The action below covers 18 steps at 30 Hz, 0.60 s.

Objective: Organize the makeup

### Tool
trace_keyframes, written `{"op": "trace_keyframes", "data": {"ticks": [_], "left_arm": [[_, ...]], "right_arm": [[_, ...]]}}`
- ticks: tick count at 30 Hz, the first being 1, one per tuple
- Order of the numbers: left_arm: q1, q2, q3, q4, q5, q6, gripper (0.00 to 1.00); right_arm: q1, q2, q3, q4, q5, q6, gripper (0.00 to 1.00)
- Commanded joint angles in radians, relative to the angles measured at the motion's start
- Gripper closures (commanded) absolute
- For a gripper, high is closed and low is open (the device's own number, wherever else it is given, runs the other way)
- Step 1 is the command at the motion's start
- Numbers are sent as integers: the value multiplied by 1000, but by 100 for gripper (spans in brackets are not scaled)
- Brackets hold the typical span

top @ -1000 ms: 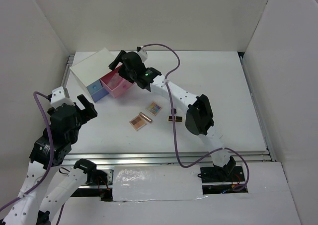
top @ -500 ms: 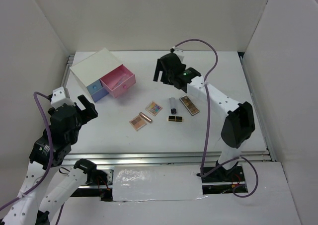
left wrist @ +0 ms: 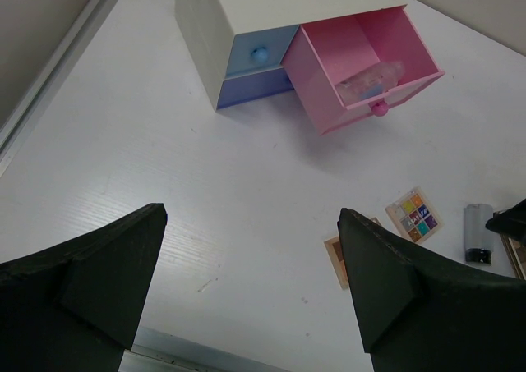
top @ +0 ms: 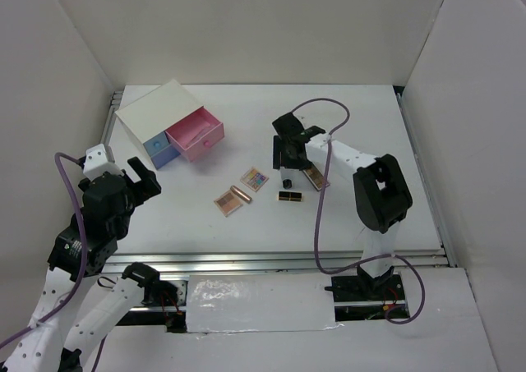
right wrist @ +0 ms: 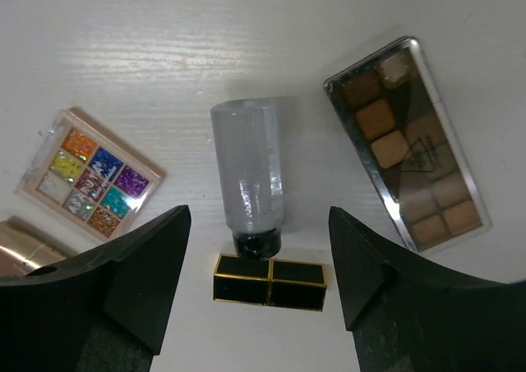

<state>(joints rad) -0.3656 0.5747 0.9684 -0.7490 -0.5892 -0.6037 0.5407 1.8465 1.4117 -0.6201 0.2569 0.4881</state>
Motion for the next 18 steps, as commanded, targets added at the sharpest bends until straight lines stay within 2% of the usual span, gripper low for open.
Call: {"op": "trace_keyframes", "data": {"ticks": [1, 9, 13, 18], "left_arm": [[-6, 2, 10, 16, -21, 1, 1], [-12, -4, 10, 16, -21, 1, 1], [-13, -7, 9, 17, -21, 2, 1], [-16, -6, 9, 16, -23, 1, 0]], "right_arm": [[4, 60, 10, 33, -70, -16, 25], [5, 120, -19, 63, -110, -3, 40], [5, 129, -22, 60, -102, 4, 42], [4, 152, 0, 43, -94, 3, 56]]}}
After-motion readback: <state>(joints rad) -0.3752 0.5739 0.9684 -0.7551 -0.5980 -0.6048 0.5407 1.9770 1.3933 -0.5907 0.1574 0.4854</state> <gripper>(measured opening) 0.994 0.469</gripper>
